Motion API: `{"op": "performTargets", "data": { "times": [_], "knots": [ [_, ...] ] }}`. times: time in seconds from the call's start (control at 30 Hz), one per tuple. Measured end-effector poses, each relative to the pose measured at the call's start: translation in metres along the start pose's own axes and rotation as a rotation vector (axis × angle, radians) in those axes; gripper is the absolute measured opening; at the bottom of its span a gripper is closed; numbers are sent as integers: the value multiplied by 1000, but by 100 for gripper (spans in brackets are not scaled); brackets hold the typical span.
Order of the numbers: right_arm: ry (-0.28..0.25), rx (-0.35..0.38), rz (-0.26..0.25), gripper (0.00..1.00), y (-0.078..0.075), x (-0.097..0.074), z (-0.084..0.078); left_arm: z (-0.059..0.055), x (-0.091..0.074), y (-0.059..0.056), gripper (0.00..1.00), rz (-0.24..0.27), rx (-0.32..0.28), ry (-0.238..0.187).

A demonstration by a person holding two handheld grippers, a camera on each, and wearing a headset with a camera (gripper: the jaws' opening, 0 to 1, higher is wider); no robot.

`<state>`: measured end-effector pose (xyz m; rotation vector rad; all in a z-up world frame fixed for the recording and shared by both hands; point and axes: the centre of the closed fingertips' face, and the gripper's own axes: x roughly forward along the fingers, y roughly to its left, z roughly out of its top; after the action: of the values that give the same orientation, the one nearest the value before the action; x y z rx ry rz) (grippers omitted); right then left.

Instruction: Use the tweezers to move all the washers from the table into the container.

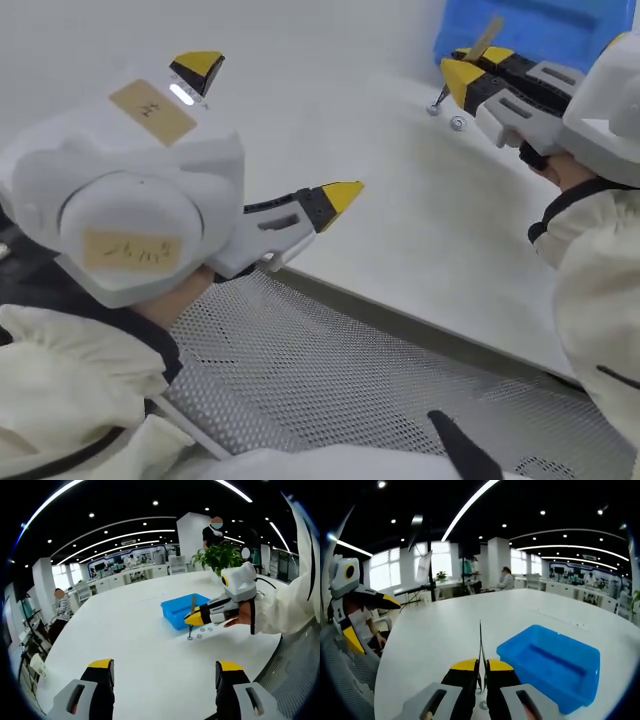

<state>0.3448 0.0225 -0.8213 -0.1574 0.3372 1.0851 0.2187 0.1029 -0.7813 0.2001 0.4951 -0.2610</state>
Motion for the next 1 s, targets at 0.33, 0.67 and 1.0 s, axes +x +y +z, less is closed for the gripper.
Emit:
{"op": "performTargets", "data": {
  "times": [0.33,0.67,1.0],
  "knots": [
    [28,135,2,3,-8,-3,-3,-2,0,1,84,0,5,6],
    [74,52,6,3,2,-2,-8,-4,0,1,83,2,9,16],
    [136,60,-8,3,-1,-8,-8,-6,0,1,83,4,15,26]
  ]
}}
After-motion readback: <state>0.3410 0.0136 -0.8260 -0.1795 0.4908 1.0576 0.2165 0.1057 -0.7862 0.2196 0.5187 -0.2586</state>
